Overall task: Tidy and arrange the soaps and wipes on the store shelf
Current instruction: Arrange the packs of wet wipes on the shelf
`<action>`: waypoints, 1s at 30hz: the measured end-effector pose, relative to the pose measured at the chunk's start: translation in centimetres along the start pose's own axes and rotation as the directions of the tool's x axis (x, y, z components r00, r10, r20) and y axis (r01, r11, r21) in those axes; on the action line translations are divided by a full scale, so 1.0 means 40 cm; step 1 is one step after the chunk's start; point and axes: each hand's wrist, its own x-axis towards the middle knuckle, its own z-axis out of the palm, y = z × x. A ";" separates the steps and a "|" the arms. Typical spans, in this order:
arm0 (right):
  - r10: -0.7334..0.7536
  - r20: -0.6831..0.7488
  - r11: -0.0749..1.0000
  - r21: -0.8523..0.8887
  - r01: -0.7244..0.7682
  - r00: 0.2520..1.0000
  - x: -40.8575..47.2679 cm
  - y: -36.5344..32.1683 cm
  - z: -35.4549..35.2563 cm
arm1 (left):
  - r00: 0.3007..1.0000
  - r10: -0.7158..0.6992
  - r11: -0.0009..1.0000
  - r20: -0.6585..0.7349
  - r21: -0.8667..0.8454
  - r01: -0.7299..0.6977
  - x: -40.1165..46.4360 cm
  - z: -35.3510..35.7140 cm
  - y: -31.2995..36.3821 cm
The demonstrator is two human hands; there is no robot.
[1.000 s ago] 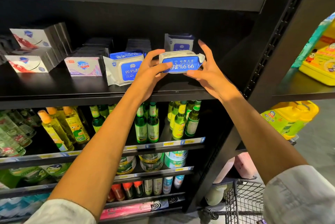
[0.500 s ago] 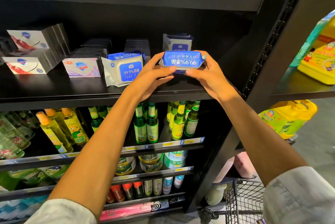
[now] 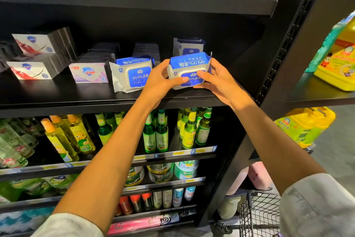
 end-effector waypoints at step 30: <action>0.050 0.294 0.432 -0.868 0.245 0.955 0.011 0.035 0.028 | 0.928 0.086 0.877 -0.362 0.470 0.102 -0.153 -0.239 0.072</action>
